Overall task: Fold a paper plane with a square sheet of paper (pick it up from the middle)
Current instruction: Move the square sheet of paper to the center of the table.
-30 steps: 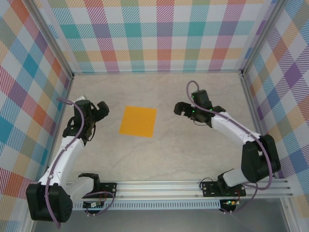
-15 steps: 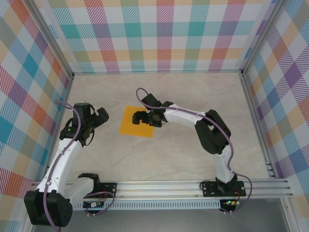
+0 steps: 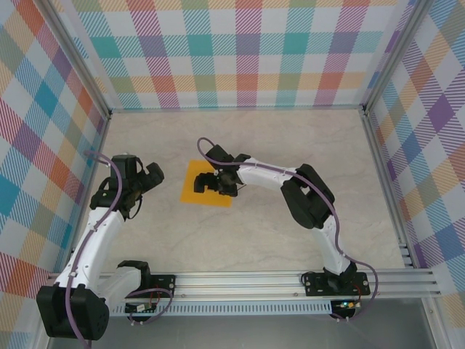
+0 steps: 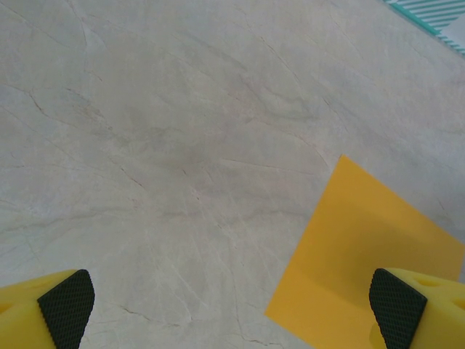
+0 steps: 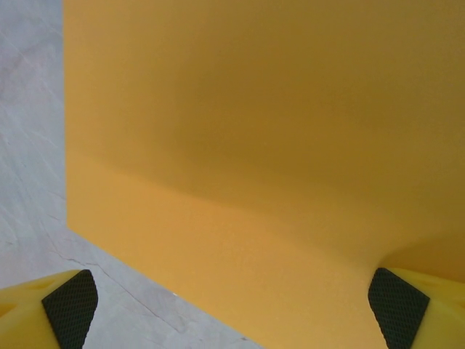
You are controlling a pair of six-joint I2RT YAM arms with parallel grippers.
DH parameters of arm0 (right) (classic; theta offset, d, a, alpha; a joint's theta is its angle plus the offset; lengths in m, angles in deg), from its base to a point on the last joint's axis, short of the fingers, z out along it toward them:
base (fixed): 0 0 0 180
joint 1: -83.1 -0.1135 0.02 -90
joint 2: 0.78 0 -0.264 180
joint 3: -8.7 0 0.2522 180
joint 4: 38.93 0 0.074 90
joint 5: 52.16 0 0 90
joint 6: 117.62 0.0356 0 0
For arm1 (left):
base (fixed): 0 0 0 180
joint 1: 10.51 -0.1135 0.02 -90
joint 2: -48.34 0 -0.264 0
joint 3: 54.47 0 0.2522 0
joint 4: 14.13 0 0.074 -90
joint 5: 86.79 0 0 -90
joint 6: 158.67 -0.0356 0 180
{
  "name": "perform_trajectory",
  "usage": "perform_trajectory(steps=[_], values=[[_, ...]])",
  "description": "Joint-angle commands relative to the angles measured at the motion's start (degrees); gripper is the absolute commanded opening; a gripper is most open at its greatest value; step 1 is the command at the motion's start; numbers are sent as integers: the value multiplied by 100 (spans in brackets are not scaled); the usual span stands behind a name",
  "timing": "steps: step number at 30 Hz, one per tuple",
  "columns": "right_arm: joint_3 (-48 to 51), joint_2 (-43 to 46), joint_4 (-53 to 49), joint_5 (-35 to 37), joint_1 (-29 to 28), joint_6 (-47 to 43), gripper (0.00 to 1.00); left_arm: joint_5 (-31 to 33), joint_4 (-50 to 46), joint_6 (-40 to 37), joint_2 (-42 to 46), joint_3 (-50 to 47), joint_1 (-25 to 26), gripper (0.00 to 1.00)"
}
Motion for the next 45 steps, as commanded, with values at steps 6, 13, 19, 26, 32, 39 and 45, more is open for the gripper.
perform_trajectory(steps=[6,13,19,26,32,39,45], values=[[1640,932,-1258,729,171,-1214,100,274,-373,-4,-143,155,46,100],[3198,2252,-1674,1188,646,-1506,100,173,-296,29,-212,122,43,100],[2400,2512,-1822,1285,725,-1222,100,161,-354,28,-273,193,44,100],[1537,1715,-2058,1633,779,-73,100,189,-381,29,-249,165,47,100],[1300,1190,-2081,1487,786,-24,100,189,-408,25,-282,168,42,100],[1406,904,-1948,1162,813,-205,100,135,-377,29,-383,151,45,100],[1511,611,-1953,1126,813,-251,100,144,-408,30,-409,157,44,100]])
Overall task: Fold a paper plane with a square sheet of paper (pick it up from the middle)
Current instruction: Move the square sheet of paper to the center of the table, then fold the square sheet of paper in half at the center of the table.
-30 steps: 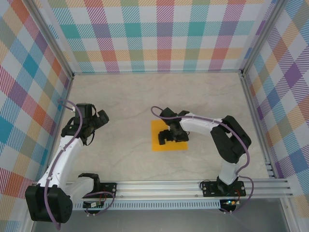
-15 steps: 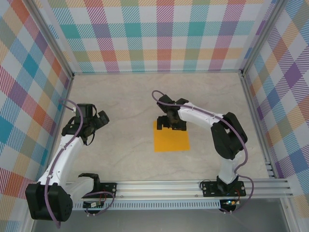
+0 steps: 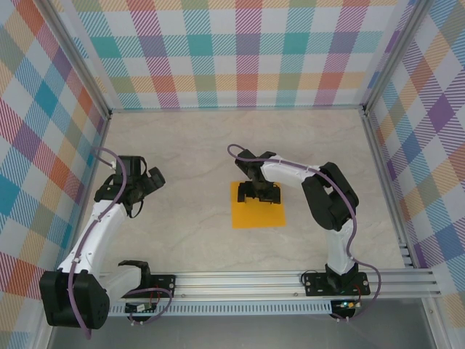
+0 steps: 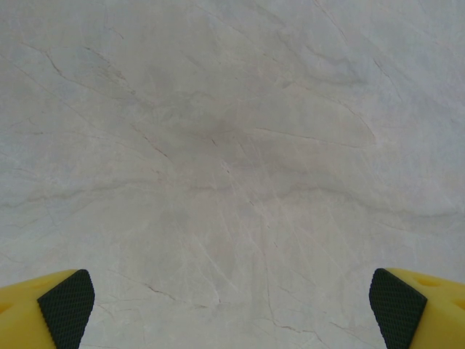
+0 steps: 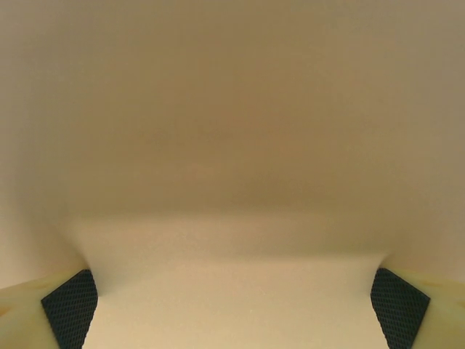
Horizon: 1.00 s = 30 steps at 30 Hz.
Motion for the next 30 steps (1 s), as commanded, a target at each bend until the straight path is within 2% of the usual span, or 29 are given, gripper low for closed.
perform_trajectory(steps=[1,13,20,23,27,30], values=[[118,-416,-68,-142,11,-2,100,0,-122,27,15,146,49,100],[305,-905,-108,214,6,34,94,-34,-140,17,-25,150,43,100],[264,-711,-11,100,6,-9,89,-98,-153,13,-59,171,47,100],[255,-452,192,-188,6,-85,81,-171,-148,18,-77,173,47,100],[419,65,861,-1086,7,-143,56,-502,-123,7,-92,163,56,100],[629,478,1643,-1914,6,-98,44,-843,-24,56,-98,105,95,97]])
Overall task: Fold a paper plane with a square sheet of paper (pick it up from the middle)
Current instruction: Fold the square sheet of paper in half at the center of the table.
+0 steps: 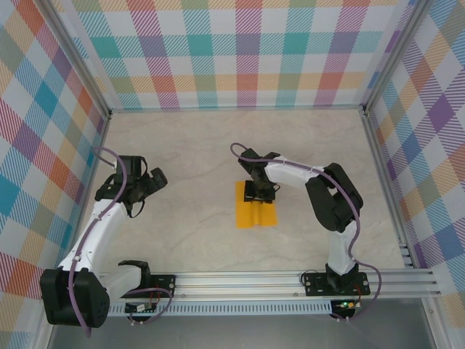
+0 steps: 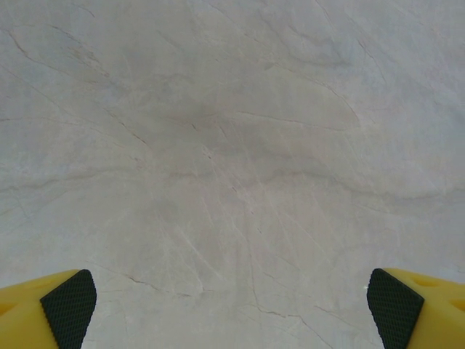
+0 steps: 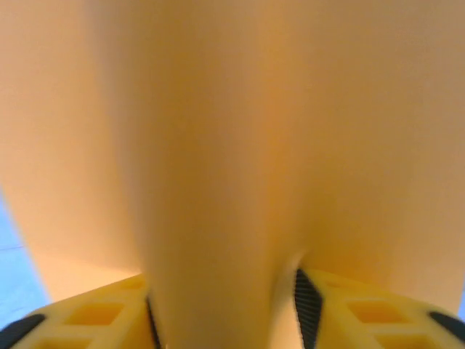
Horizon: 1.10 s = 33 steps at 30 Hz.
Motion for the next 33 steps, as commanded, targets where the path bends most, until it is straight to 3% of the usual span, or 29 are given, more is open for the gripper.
perform_trajectory(steps=[1,6,9,13,21,27,33], values=[[324,326,1241,-1430,-90,42,42,-523,17,84,-37,73,94,96],[830,1044,2384,-2175,-34,238,32,-1291,359,310,-126,-154,279,84],[1191,1251,2860,-2585,162,493,31,-1774,776,556,-241,-346,544,78],[1648,1226,3379,-3206,524,998,31,-1969,1451,944,-392,-570,1121,70],[1631,717,2777,-2948,733,479,31,-1545,2646,1395,-1116,-631,2534,55],[1760,601,2468,-2725,789,321,31,-1485,3509,1908,-1608,-837,3051,39],[1748,531,2305,-2538,791,204,31,-1576,3761,2042,-2002,-858,3376,33]])
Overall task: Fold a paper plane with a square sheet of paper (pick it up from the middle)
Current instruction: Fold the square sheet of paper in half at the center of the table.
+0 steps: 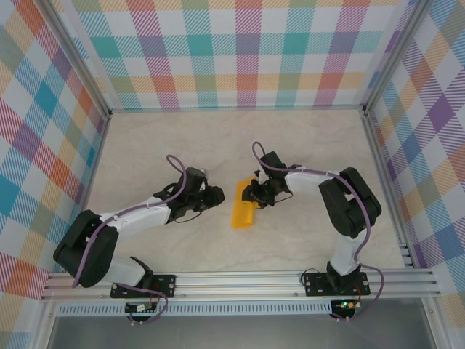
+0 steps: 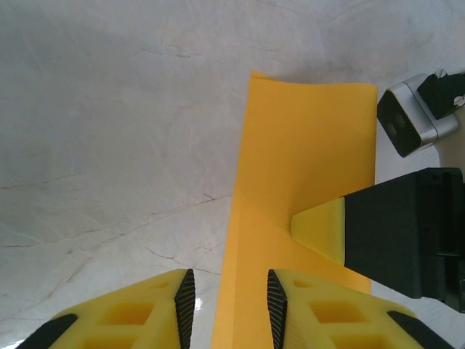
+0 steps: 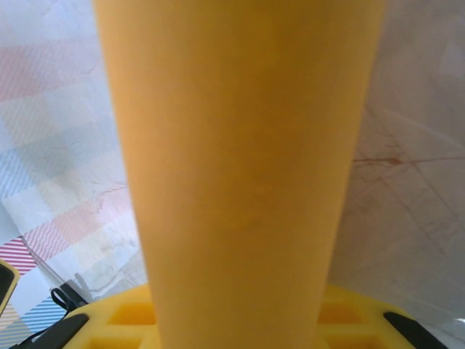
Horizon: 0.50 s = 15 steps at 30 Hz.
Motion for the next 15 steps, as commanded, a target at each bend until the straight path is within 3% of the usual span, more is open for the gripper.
perform_trajectory(steps=[1,9,15], values=[[6,-150,-270,158,37,-196,31,-88,441,189,-144,-51,218,32],[-61,-264,-444,348,38,-98,32,-307,1076,678,-592,-164,665,24],[-89,-356,-535,468,34,-60,32,-531,1023,913,-1100,10,915,23]])
